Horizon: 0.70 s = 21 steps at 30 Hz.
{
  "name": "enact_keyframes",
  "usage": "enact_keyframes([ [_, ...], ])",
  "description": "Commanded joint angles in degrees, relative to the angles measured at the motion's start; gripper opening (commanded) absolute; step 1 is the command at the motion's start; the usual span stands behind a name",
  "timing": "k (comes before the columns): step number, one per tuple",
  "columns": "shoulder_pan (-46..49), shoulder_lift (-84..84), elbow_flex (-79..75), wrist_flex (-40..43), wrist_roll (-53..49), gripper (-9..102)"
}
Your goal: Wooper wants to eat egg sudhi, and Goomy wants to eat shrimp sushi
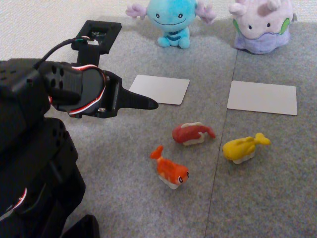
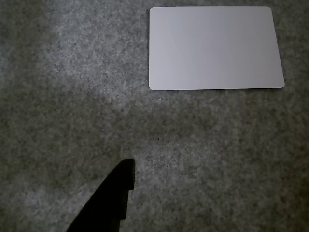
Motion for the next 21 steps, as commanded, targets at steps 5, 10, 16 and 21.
enact_keyframes([
  [5, -0.35, 21.71, -0.09, 9.84, -1.32, 44],
  [10, -0.18, 21.80, -0.09, 9.49, -1.32, 44],
  [16, 0.35, 21.80, -0.09, 9.93, -1.49, 44],
  [21, 0.53, 21.71, -0.88, 10.37, -4.04, 44],
])
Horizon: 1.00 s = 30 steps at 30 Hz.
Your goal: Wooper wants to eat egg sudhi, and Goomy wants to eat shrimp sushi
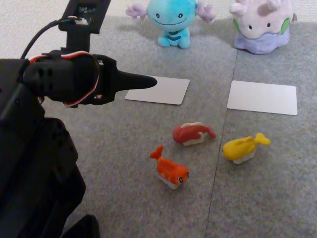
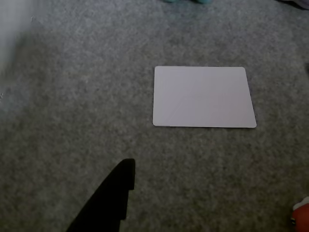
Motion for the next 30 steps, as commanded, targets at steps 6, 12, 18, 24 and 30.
enact_keyframes([
  [6, 0.53, 0.44, -7.91, 8.70, -1.93, 44],
  [12, 1.49, 0.00, -18.37, 16.08, -4.39, 44],
  [18, 10.99, -3.16, -20.21, 10.72, -11.87, 44],
  [24, 18.98, -13.71, -20.92, 6.50, -13.27, 44],
  [30, 28.21, -27.77, -32.26, 9.14, -12.57, 44],
])
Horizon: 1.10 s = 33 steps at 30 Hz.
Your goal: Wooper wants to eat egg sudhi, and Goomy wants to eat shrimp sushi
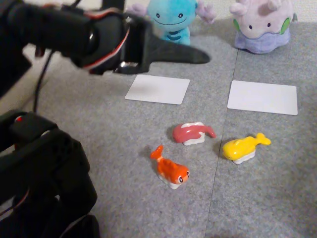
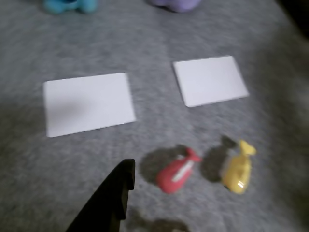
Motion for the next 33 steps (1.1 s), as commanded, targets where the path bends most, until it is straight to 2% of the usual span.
enact_keyframes([
  [1, 4.13, -8.70, -8.88, 2.02, -0.35, 44],
  [9, 10.28, -36.30, -27.77, 13.10, -2.20, 44],
  [22, 15.56, -68.99, -33.84, 5.01, -2.11, 44],
  [26, 16.79, -71.81, -33.84, 4.04, -1.93, 44],
  [33, 19.95, -71.72, -36.12, 2.99, -2.11, 34],
])
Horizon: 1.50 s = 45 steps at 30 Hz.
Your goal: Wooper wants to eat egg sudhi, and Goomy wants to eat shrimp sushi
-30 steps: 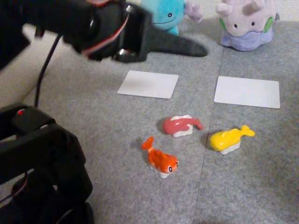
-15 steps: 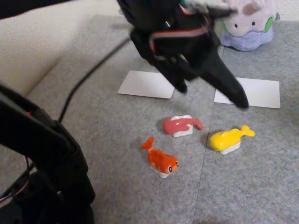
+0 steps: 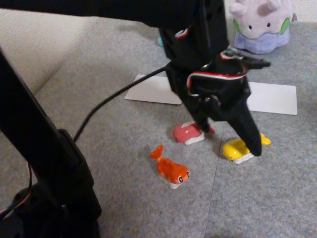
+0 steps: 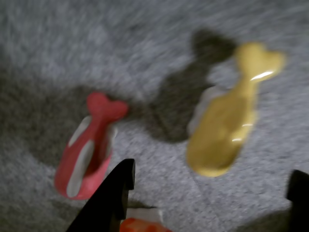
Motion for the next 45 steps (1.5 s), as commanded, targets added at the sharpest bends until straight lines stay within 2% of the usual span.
enact_keyframes([
  [1, 1.14, 0.18, -3.87, -0.09, -0.18, 34],
  [10, 3.78, -0.44, -5.36, 0.00, -1.93, 34],
  [20, 3.16, -10.20, -5.54, -3.43, -1.76, 34],
  [31, 3.08, -9.58, -5.54, -6.24, -1.93, 34],
  [37, 3.08, -9.58, -5.54, -6.24, -1.93, 22],
  [45, 3.08, -9.58, -5.54, -6.24, -1.85, 20],
])
